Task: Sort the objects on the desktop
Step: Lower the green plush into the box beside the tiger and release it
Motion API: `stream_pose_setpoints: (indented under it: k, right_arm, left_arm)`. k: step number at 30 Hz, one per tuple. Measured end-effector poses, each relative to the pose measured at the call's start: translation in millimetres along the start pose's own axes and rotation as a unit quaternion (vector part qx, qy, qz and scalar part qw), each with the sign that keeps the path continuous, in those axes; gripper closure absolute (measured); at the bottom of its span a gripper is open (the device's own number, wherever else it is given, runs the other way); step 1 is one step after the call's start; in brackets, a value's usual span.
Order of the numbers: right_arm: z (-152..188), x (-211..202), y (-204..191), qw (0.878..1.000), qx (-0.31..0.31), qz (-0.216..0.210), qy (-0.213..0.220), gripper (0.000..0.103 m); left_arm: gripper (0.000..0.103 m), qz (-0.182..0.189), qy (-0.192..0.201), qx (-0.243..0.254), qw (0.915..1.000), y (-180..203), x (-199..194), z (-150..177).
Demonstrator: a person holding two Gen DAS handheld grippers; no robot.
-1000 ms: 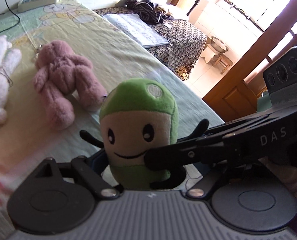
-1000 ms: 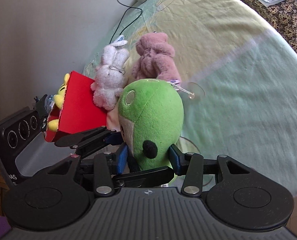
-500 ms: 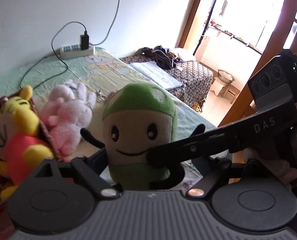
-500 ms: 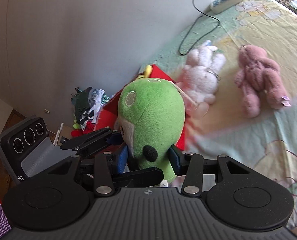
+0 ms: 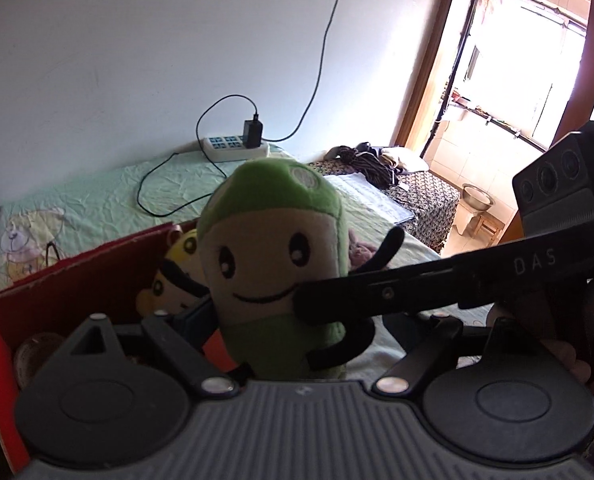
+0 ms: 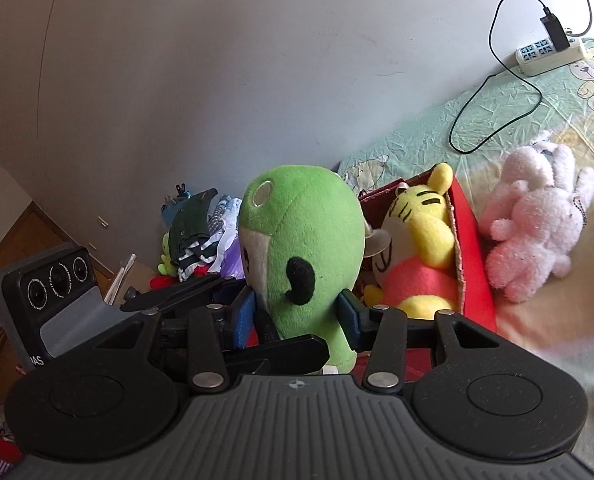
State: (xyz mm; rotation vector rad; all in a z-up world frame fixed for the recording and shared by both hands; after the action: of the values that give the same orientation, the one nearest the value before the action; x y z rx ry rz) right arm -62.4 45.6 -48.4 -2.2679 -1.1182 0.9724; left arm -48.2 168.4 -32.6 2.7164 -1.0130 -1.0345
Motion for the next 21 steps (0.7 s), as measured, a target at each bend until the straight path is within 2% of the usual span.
stream_pose_setpoints:
  k: [5,9,18,21]
  right_arm:
    - [-5.1,43.3,1.7,0.999,0.009,0.031,-0.016,0.056]
    - [-7.0,71.4,4.8,0.997,-0.011,0.070,-0.026,0.057]
    - [3.6,114.1,15.0,0.986,-0.017,0.139,-0.088,0.056]
    - [5.6,122.4,17.5,0.984,-0.024,0.151,-0.092,0.056]
  left_arm:
    - [0.017,-0.014,-0.014,-0.016,0.9997,-40.9,10.7,2.7]
    - [0.018,-0.033,-0.034,-0.013,0.9988,-67.9,26.7,5.5]
    - [0.018,-0.023,-0.102,-0.069,0.9921,-106.4,61.6,24.8]
    - [0.013,-0.024,-0.105,-0.072,0.9916,-109.2,65.1,30.1]
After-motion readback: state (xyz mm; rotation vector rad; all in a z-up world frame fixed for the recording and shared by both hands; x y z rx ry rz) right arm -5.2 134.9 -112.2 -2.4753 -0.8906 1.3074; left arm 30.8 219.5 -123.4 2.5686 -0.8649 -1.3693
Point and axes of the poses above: each gripper's, at about its wrist camera, not at the fingertips, and x roughly the way its jaws point, y to its right, z to its underside, the point moved 8 cm from there along x, roughly the way its jaws point, and after that the axes turned 4 degrees about -x, right-handed, at the moved point
